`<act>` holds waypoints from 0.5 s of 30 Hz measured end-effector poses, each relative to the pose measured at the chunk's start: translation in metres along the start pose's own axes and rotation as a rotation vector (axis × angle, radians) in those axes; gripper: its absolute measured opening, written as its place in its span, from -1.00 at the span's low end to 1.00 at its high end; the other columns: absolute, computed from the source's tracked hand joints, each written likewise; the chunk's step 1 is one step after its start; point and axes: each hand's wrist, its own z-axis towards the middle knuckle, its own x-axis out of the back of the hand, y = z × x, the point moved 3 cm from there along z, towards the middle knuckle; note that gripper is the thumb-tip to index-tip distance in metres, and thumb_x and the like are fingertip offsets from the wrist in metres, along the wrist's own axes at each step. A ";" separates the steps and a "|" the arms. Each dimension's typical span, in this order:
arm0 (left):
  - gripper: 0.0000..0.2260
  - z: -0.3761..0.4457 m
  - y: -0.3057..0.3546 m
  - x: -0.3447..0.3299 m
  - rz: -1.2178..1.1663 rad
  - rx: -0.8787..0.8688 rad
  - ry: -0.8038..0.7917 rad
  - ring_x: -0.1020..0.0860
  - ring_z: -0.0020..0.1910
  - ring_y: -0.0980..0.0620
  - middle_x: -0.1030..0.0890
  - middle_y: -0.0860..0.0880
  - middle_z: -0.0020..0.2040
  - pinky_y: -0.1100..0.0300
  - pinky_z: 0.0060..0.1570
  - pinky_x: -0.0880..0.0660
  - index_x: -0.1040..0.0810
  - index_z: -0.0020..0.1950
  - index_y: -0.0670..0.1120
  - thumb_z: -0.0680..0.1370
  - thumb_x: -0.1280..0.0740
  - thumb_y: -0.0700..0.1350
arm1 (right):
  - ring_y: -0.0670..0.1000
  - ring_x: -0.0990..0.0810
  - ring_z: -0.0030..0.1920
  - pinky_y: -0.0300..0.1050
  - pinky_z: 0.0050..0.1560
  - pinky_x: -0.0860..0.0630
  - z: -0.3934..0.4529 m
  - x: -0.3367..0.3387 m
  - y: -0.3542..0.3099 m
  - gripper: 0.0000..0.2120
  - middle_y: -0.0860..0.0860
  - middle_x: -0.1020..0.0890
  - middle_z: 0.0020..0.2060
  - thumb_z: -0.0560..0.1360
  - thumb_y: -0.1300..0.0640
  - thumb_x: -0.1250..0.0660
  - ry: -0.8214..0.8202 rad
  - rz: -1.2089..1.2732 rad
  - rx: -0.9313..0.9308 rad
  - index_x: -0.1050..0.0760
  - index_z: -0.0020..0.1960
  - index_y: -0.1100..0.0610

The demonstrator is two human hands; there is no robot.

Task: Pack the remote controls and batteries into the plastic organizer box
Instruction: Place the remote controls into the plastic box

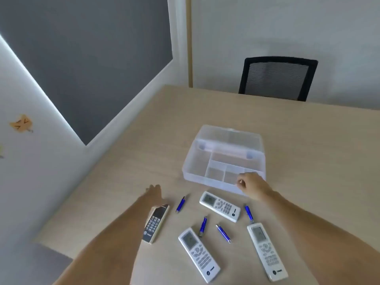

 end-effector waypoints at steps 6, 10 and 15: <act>-0.35 -0.023 -0.045 -0.073 0.014 0.074 -0.055 -0.43 0.22 -0.16 -0.38 -0.17 0.24 0.07 0.14 -0.42 -0.26 0.33 -0.18 0.38 -0.45 0.06 | 0.16 -0.51 0.17 -0.01 0.15 -0.45 -0.012 -0.097 -0.004 -0.54 0.15 -0.54 0.14 0.42 -0.07 -0.30 -0.305 -0.226 -0.006 -0.44 0.20 0.20; -0.46 -0.024 -0.040 -0.068 -0.097 0.024 -0.018 -0.52 0.09 -0.17 -0.43 -0.15 0.16 0.06 -0.01 -0.48 -0.26 0.22 -0.18 0.41 -0.42 0.03 | 0.18 -0.50 0.15 0.03 0.14 -0.45 -0.008 -0.122 0.002 -0.49 0.13 -0.52 0.13 0.36 -0.06 -0.34 -0.314 -0.292 -0.071 -0.39 0.20 0.19; -0.52 -0.012 -0.001 -0.004 -0.573 -0.083 0.177 -0.52 -0.26 -0.04 -0.55 -0.11 -0.15 0.12 -0.34 -0.48 -0.24 0.24 -0.10 0.40 -0.36 -0.23 | 0.08 -0.56 0.01 -0.05 -0.07 -0.50 0.002 -0.108 0.000 -0.60 0.10 -0.55 0.05 0.33 0.03 -0.37 -0.400 0.012 -0.056 -0.31 0.07 0.13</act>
